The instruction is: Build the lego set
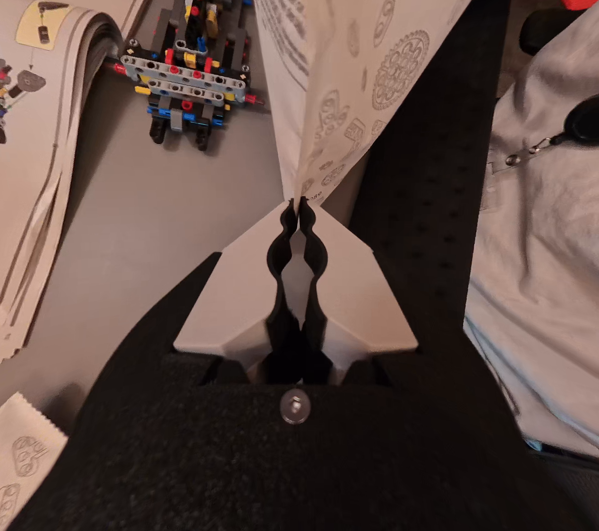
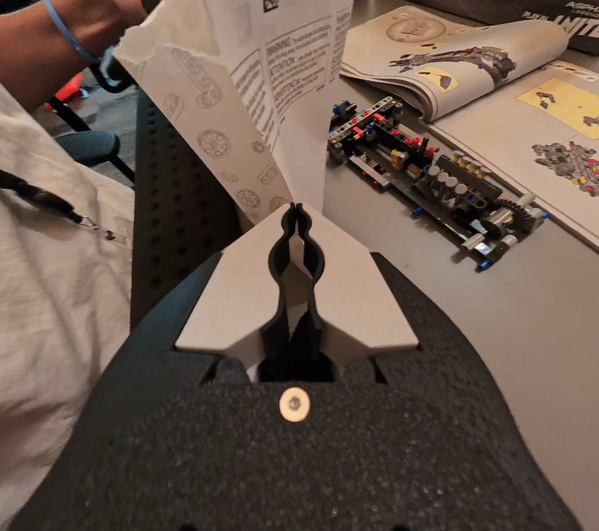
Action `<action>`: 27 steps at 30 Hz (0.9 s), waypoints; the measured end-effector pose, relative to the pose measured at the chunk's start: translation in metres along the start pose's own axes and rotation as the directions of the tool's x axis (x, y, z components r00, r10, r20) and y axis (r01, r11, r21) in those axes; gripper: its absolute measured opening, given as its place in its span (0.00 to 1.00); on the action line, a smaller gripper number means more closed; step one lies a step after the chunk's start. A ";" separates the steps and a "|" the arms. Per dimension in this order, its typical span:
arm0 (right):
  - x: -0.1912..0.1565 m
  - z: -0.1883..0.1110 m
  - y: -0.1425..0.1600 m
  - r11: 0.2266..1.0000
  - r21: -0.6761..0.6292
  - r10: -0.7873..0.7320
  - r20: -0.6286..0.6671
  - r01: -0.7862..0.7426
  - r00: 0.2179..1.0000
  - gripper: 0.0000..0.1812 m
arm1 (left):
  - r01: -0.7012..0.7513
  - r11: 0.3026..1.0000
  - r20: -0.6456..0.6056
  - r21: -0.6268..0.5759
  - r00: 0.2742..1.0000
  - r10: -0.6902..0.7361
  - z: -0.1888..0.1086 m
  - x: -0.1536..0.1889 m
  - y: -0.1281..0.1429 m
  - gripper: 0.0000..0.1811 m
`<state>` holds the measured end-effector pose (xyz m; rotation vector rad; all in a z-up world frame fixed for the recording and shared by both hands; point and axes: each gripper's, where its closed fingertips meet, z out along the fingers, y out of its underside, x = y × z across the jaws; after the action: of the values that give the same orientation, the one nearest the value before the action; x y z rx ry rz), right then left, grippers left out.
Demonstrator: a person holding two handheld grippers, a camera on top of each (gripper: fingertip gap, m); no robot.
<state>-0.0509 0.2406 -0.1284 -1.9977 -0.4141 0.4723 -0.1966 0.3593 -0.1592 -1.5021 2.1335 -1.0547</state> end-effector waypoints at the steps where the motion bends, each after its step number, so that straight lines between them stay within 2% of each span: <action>1: -0.003 0.001 -0.001 1.000 0.010 0.005 0.020 -0.005 1.000 0.00 | -0.002 1.000 -0.011 0.005 1.000 0.002 0.001 0.003 0.000 0.00; 3: -0.011 0.009 -0.008 0.999 0.040 0.006 0.061 -0.008 0.998 0.00 | -0.020 1.000 -0.031 0.006 0.999 0.020 0.006 0.009 -0.001 0.00; 5: -0.017 0.016 -0.010 1.000 0.014 -0.005 0.082 0.004 0.997 0.00 | -0.045 0.999 -0.026 -0.012 0.999 0.044 0.006 0.011 0.000 0.00; 9: -0.011 0.010 -0.008 0.999 0.020 0.048 0.103 -0.050 0.994 0.00 | 0.007 0.999 -0.001 -0.040 1.000 -0.007 -0.013 0.004 0.015 0.00; 11: -0.002 0.006 -0.005 0.996 0.028 0.078 0.140 -0.083 0.987 0.08 | 0.048 0.998 0.003 -0.042 0.999 -0.048 -0.027 0.001 0.025 0.00; 14: 0.039 0.003 -0.020 0.997 0.067 -0.033 0.020 0.032 0.999 0.18 | 0.086 0.995 0.043 -0.052 0.996 -0.084 -0.048 -0.007 0.044 0.00; 15: 0.057 0.006 -0.025 0.994 0.032 -0.105 -0.054 0.106 0.993 0.21 | 0.093 0.994 0.061 -0.053 0.994 -0.090 -0.054 -0.010 0.049 0.00; 17: 0.081 0.016 -0.034 0.975 -0.075 -0.217 -0.108 0.209 0.970 0.27 | 0.120 0.991 0.073 -0.063 0.991 -0.116 -0.063 -0.012 0.058 0.00; 19: 0.094 0.032 -0.038 0.950 -0.181 -0.271 -0.066 0.256 0.960 0.30 | 0.132 0.989 0.107 -0.070 0.986 -0.124 -0.071 -0.017 0.065 0.00; 21: 0.099 0.050 -0.029 0.913 -0.307 -0.271 0.034 0.268 0.962 0.31 | 0.142 0.987 0.118 -0.076 0.984 -0.133 -0.076 -0.018 0.070 0.00; 23: 0.099 0.069 -0.024 0.874 -0.357 -0.305 0.126 0.330 0.944 0.34 | 0.145 0.987 0.134 -0.075 0.982 -0.135 -0.080 -0.020 0.074 0.00; 24: 0.098 0.078 -0.022 0.851 -0.374 -0.334 0.157 0.369 0.929 0.33 | 0.151 0.986 0.137 -0.074 0.981 -0.140 -0.082 -0.021 0.075 0.00; 27: 0.095 0.100 -0.013 0.773 -0.429 -0.400 0.242 0.467 0.884 0.19 | 0.158 0.985 0.139 -0.070 0.979 -0.147 -0.085 -0.022 0.078 0.00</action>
<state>-0.0192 0.3680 -0.1739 -2.2440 -1.1508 0.2193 -0.2934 0.4250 -0.1619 -1.7465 2.0176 -0.8981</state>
